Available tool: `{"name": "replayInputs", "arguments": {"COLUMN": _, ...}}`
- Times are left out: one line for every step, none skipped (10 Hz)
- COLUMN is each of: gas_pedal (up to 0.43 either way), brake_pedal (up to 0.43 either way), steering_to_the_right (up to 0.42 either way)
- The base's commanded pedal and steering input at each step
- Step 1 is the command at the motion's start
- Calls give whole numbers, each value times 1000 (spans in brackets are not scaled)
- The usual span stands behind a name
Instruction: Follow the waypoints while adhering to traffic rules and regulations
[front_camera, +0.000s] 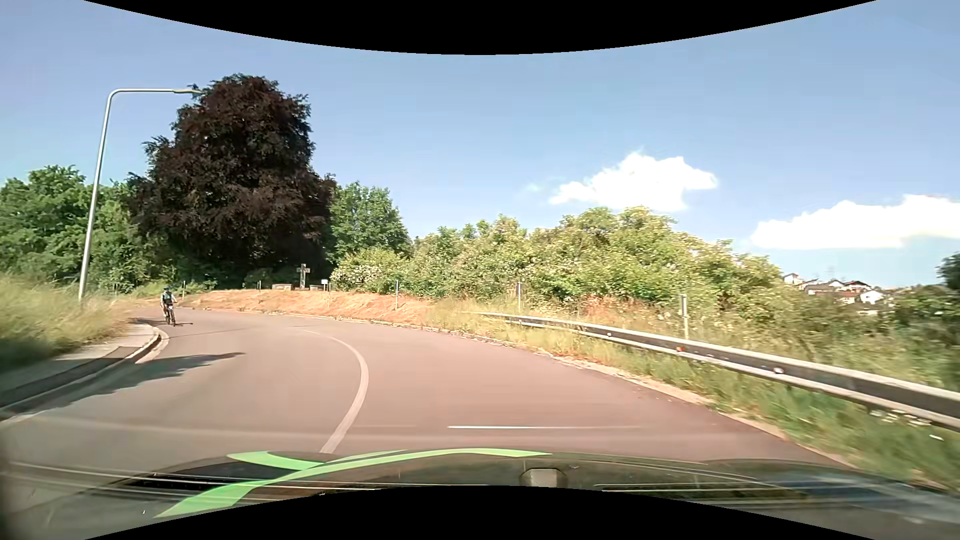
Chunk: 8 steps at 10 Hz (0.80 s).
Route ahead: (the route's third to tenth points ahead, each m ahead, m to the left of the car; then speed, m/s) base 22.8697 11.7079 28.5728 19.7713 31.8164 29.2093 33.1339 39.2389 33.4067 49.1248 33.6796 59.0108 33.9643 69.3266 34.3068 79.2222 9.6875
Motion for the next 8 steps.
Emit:
{"name": "replayInputs", "arguments": {"gas_pedal": 189, "brake_pedal": 0, "steering_to_the_right": -141}}
{"name": "replayInputs", "arguments": {"gas_pedal": 189, "brake_pedal": 0, "steering_to_the_right": -145}}
{"name": "replayInputs", "arguments": {"gas_pedal": 189, "brake_pedal": 0, "steering_to_the_right": -149}}
{"name": "replayInputs", "arguments": {"gas_pedal": 197, "brake_pedal": 0, "steering_to_the_right": -151}}
{"name": "replayInputs", "arguments": {"gas_pedal": 209, "brake_pedal": 0, "steering_to_the_right": -152}}
{"name": "replayInputs", "arguments": {"gas_pedal": 220, "brake_pedal": 0, "steering_to_the_right": -153}}
{"name": "replayInputs", "arguments": {"gas_pedal": 228, "brake_pedal": 0, "steering_to_the_right": -153}}
{"name": "replayInputs", "arguments": {"gas_pedal": 228, "brake_pedal": 0, "steering_to_the_right": -152}}
